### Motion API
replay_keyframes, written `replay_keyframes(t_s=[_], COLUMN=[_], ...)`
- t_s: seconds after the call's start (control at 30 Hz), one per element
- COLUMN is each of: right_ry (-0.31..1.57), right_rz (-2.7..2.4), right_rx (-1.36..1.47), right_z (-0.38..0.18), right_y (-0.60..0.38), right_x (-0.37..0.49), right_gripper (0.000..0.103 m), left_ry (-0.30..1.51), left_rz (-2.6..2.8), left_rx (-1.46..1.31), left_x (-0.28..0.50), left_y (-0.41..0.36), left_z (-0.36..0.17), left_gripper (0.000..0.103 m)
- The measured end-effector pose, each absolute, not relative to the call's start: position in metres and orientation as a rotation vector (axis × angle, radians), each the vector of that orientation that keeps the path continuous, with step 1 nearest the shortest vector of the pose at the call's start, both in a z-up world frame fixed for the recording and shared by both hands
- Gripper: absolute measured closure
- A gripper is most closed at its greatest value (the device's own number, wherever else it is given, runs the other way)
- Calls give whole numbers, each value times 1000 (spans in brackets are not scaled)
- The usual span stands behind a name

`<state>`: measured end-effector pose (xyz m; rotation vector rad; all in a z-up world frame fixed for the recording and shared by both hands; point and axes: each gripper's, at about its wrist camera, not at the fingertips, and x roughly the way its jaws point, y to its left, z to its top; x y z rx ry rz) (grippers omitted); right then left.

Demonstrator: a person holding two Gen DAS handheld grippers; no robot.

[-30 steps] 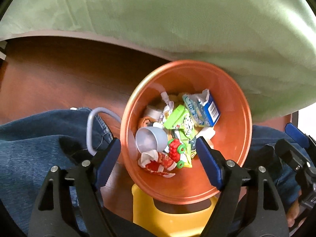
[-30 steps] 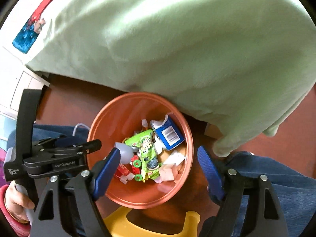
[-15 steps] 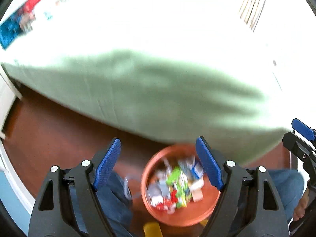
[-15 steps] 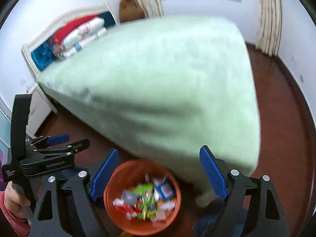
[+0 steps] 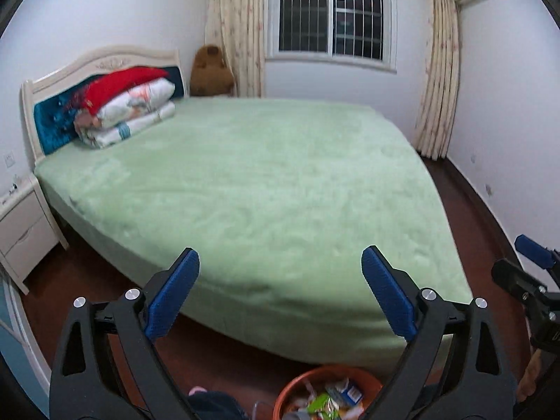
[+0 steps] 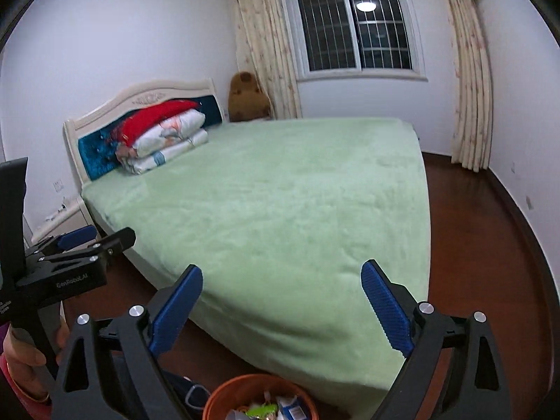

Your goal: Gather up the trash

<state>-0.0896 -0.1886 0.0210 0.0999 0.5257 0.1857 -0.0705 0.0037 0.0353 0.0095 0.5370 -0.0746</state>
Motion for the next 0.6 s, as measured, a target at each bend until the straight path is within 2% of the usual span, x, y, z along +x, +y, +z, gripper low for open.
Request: replay_keyframes(t_s=[0.6], right_ry=[446], right_rz=[166], right_rx=[80], right_z=[44], right_y=[-190], right_x=[-100], right_gripper=[12], left_ry=[395], left_rz=[-32], left_rx=[6], left_x=[-83], left_y=[6], left_z=[68], left_gripper=[11])
